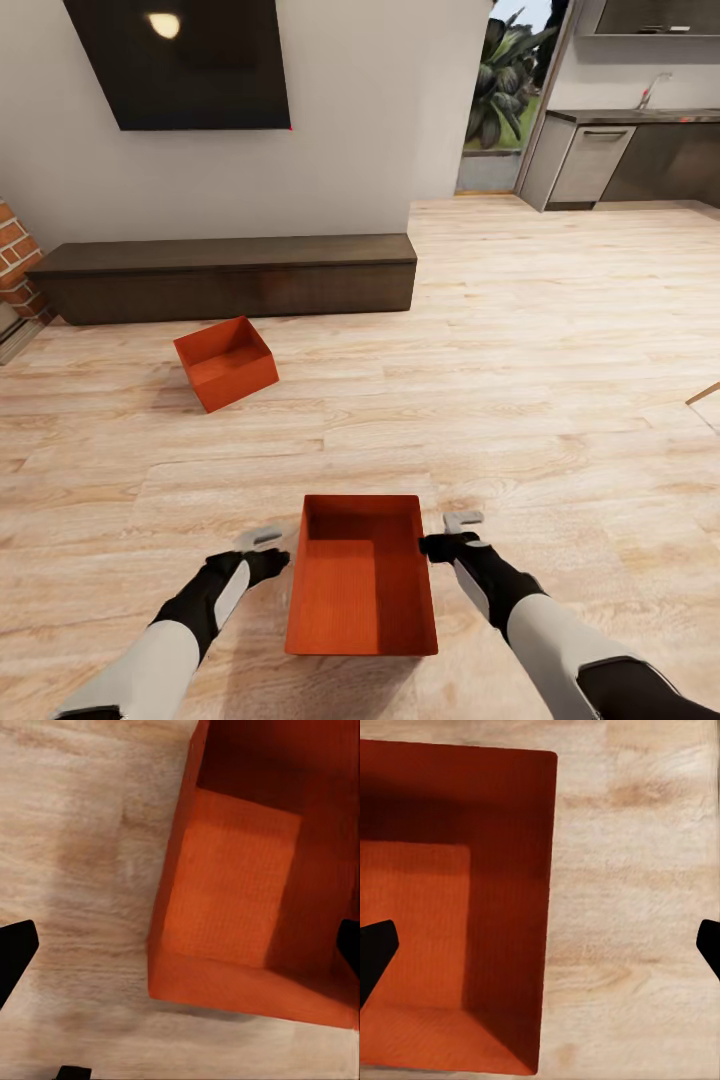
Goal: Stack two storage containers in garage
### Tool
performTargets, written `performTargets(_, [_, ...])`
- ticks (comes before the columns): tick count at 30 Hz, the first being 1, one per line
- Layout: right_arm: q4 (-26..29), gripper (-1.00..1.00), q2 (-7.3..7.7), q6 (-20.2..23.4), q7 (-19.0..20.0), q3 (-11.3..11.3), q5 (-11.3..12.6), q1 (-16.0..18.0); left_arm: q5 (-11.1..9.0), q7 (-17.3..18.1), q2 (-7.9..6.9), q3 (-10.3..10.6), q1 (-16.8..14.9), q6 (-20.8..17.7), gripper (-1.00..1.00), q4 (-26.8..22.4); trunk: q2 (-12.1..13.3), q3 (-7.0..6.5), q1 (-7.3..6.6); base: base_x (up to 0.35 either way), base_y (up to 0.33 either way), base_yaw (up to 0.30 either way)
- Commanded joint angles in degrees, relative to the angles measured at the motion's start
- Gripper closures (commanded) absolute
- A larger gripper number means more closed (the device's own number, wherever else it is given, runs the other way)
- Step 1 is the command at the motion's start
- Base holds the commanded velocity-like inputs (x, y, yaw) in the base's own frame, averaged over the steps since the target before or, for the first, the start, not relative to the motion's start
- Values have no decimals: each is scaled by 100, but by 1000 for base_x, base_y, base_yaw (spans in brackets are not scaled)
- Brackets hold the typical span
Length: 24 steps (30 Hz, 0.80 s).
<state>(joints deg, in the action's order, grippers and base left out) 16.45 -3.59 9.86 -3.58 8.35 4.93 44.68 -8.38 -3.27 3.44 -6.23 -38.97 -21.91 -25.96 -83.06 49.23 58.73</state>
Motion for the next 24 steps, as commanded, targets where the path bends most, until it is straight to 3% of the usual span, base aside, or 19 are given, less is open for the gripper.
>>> performTargets(1, [-1,-100,1,-7,-37,-133,57,9,-41,-33,80,-6,-66,15,-100,48,-2,4,0,0,0,0])
performTargets(2, [-7,-100,1,-38,-37,-228,58,12,-20,-33,109,6,-89,44,-100,78,-2,4,0,0,0,0])
performTargets(3, [-60,-100,4,-185,-34,-505,63,14,163,-33,171,118,-134,170,-100,201,-2,4,0,0,0,0])
performTargets(5, [-232,-100,9,-370,-32,-675,64,6,406,-37,203,263,-157,347,-100,388,-2,4,0,0,0,0])
performTargets(6, [-232,-100,9,-370,-32,-675,64,6,406,-37,203,263,-157,347,-100,388,-2,4,0,0,0,0])
performTargets(7, [-478,-100,8,-564,-29,-739,47,3,574,-58,214,333,-166,551,-100,570,-2,4,0,0,0,0])
performTargets(11, [-1167,-100,5,-1230,-18,-823,-20,-2,850,-280,233,442,-177,1040,-100,964,-2,4,0,0,0,0])
performTargets(16, [-1542,-100,18,-1577,34,-846,-33,-3,926,-423,235,475,-180,1220,-100,1104,-2,4,0,0,0,0])
performTargets(24, [-1739,-100,24,-1691,56,-846,-54,-3,943,-470,228,470,-181,1301,-100,1046,-2,4,0,0,0,0])
